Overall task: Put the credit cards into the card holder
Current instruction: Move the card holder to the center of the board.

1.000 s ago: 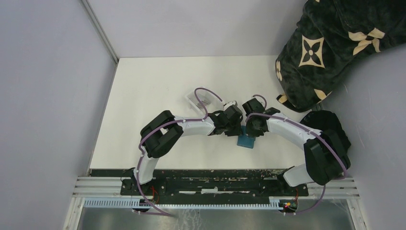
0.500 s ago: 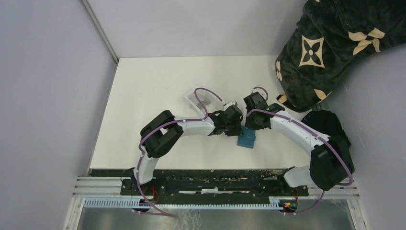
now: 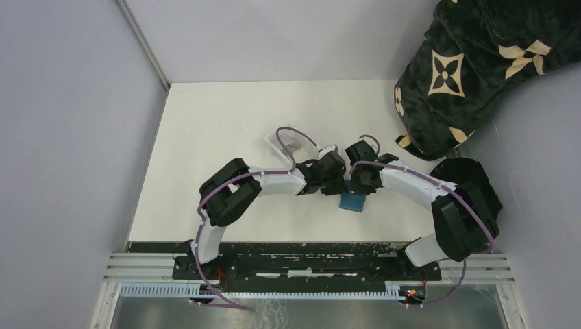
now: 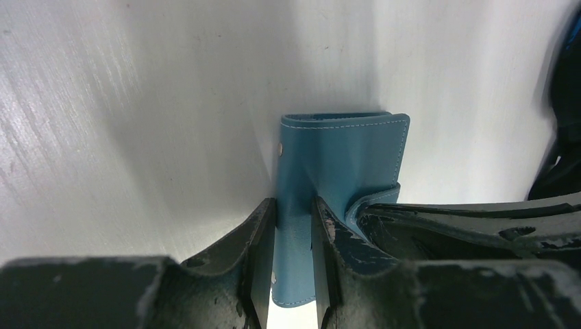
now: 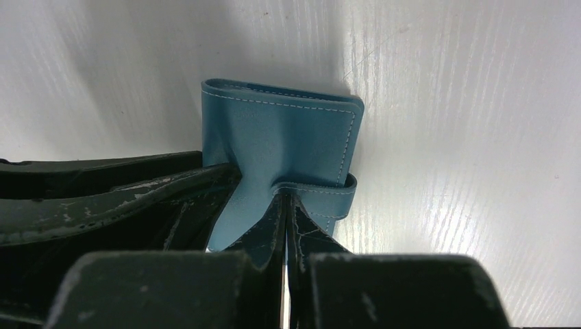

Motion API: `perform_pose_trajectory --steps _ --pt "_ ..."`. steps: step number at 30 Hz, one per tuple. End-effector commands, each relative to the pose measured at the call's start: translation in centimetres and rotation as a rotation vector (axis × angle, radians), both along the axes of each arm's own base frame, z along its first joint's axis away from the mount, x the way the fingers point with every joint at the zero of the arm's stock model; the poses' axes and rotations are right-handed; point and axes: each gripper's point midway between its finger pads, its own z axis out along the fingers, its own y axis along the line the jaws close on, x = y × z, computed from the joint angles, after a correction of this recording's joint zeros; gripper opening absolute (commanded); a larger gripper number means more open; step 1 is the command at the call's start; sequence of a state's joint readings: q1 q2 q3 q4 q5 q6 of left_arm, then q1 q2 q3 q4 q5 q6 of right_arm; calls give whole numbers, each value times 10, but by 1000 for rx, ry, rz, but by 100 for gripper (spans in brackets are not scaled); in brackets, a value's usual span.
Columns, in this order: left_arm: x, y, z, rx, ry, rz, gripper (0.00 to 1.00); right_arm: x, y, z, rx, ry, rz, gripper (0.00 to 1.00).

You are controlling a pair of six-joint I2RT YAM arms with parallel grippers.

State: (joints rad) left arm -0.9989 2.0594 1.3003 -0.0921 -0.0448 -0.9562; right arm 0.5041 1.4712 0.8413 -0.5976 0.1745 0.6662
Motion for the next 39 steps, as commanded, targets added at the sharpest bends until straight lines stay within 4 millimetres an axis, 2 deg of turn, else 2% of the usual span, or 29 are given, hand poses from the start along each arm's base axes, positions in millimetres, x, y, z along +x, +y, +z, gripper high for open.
perform_pose_trajectory --steps 1,5,8,16,23,28,33,39 --pt "-38 79 -87 320 155 44 33 18 11 21 38 -78 24 1" --pt "-35 96 -87 332 150 96 33 30 15 59 64 -165 36 1" --pt "-34 109 -87 344 143 133 33 32 13 71 53 -179 39 3" --pt "-31 135 -80 347 124 214 33 26 6 54 7 -135 33 17" --pt "-14 161 -70 351 98 292 33 25 8 34 -6 -86 57 21" --pt "-14 178 -68 360 94 332 33 30 13 28 -4 -74 76 23" --pt "-7 174 -55 332 69 321 44 40 18 35 -4 -93 97 30" --pt "16 154 -7 289 -12 296 60 54 20 56 -17 -135 109 37"
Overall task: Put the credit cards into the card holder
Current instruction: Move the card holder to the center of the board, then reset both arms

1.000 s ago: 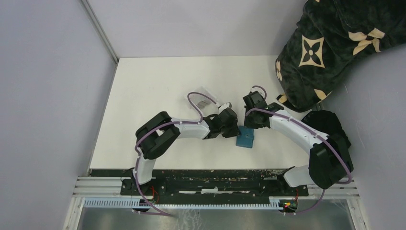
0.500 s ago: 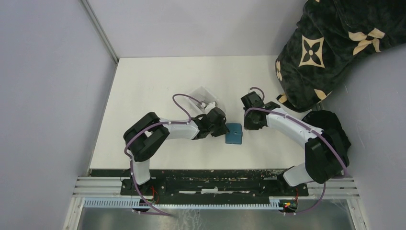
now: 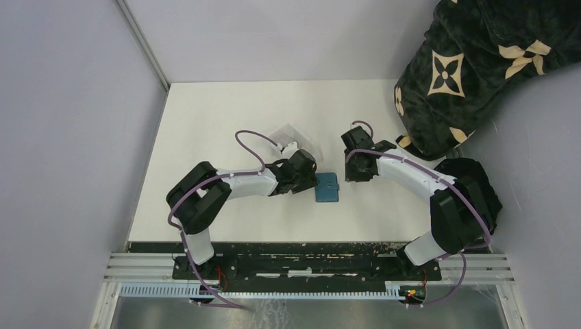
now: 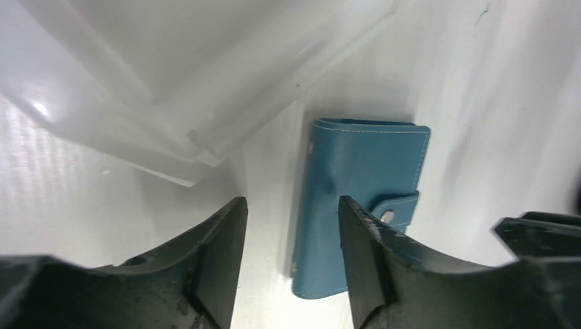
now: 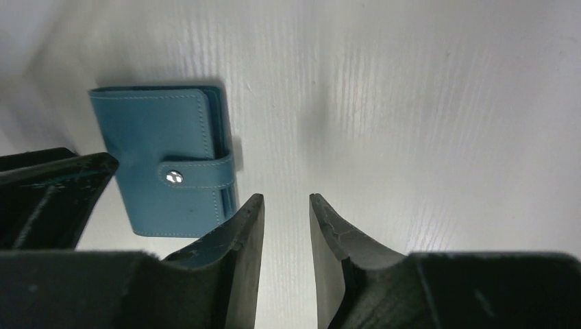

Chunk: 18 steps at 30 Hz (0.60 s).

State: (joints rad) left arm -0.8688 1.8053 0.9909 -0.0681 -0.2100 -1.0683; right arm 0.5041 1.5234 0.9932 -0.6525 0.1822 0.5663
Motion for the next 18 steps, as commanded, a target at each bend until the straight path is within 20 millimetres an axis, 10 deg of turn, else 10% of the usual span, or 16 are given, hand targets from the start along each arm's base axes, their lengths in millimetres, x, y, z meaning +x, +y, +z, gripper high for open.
perform_pose_trajectory --steps 1,10,18 --pt "-10 42 -5 228 46 -21 63 27 9 32 10 -97 20 38" --pt "26 50 128 189 -225 44 75 53 1 68 -24 -240 -26 46" --pt "57 156 196 285 -495 320 88 74 -17 96 -87 -377 -146 66"
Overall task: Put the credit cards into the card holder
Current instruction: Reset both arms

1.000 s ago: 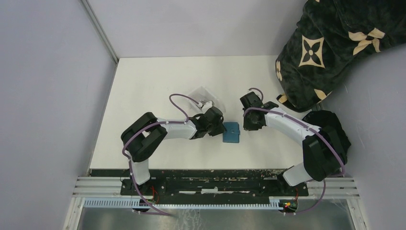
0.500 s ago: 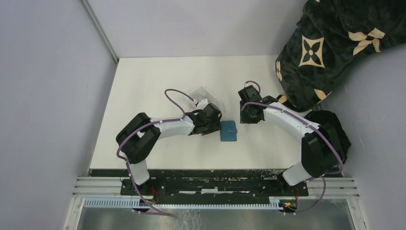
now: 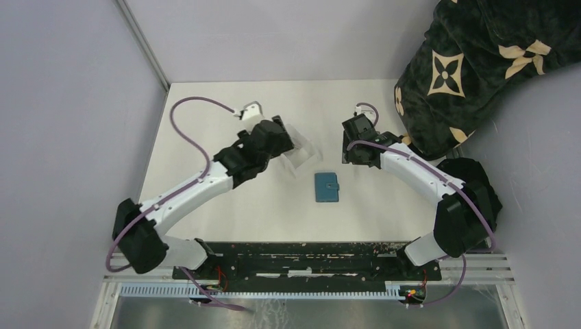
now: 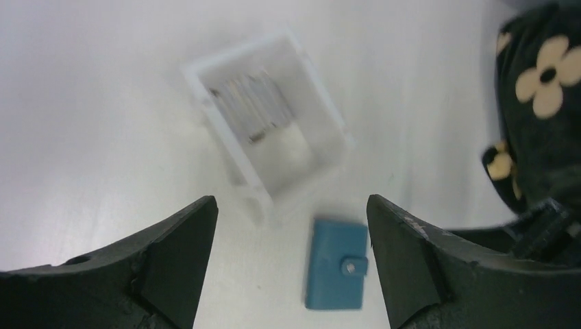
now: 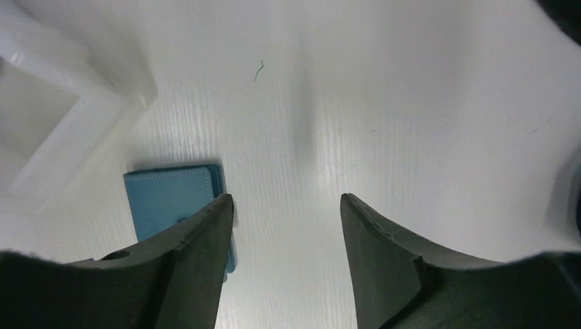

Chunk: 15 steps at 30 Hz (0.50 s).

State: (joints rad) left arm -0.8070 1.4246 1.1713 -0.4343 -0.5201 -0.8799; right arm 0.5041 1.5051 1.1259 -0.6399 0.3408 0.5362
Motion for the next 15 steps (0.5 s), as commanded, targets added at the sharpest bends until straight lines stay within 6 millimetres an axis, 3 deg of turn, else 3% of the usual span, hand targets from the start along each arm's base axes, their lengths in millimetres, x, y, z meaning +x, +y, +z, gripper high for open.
perform_pose_trajectory --steps 1,4,8,15 --pt "21 88 27 146 -189 209 89 26 -14 42 -32 -171 -114 67" --pt "23 124 23 191 -253 290 96 28 -22 39 -79 -165 -153 71" --pt "24 155 -5 271 -215 352 99 27 -26 34 -111 -148 -163 73" --pt "25 166 -46 367 -173 303 99 28 -33 39 -123 -196 -171 74"
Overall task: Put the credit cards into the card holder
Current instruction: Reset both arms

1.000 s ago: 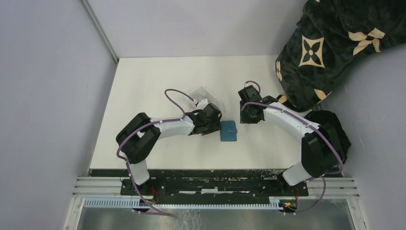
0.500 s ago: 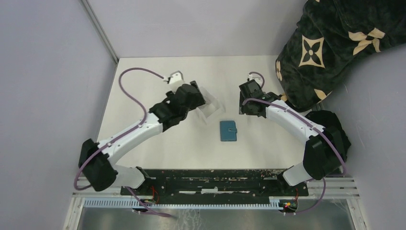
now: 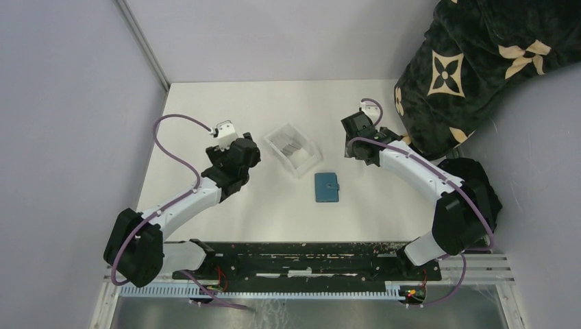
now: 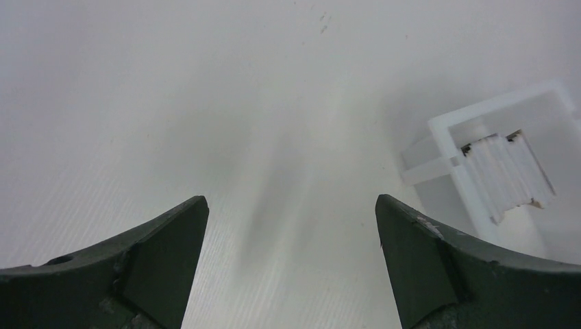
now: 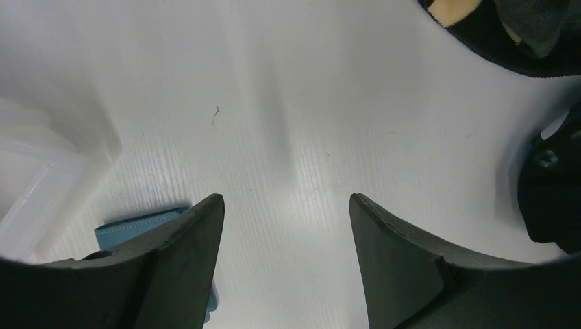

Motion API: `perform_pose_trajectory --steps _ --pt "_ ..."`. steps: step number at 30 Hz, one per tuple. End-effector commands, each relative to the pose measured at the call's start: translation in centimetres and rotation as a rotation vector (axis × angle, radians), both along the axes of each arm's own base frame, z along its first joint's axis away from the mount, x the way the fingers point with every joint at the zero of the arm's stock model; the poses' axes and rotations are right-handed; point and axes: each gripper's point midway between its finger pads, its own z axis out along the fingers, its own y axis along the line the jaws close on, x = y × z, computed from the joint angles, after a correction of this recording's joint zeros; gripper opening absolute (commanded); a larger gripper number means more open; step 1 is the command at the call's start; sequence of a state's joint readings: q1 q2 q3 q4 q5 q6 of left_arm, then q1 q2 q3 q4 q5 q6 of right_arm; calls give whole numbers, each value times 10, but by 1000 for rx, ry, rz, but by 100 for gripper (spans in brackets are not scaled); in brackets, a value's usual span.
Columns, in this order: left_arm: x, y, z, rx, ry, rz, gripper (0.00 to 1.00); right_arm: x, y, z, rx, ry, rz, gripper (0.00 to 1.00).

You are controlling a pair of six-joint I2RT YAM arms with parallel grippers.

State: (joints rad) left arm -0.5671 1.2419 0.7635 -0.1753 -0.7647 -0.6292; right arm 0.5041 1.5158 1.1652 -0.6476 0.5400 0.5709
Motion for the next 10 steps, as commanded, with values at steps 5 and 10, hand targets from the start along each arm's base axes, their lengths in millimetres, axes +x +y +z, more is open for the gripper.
perform_pose_trajectory --steps 5,10 --pt "11 7 3 70 -56 -14 99 5 -14 23 -39 -111 -34 73" --pt "9 8 2 73 -58 -15 99 2 -20 27 -43 -153 -31 76"
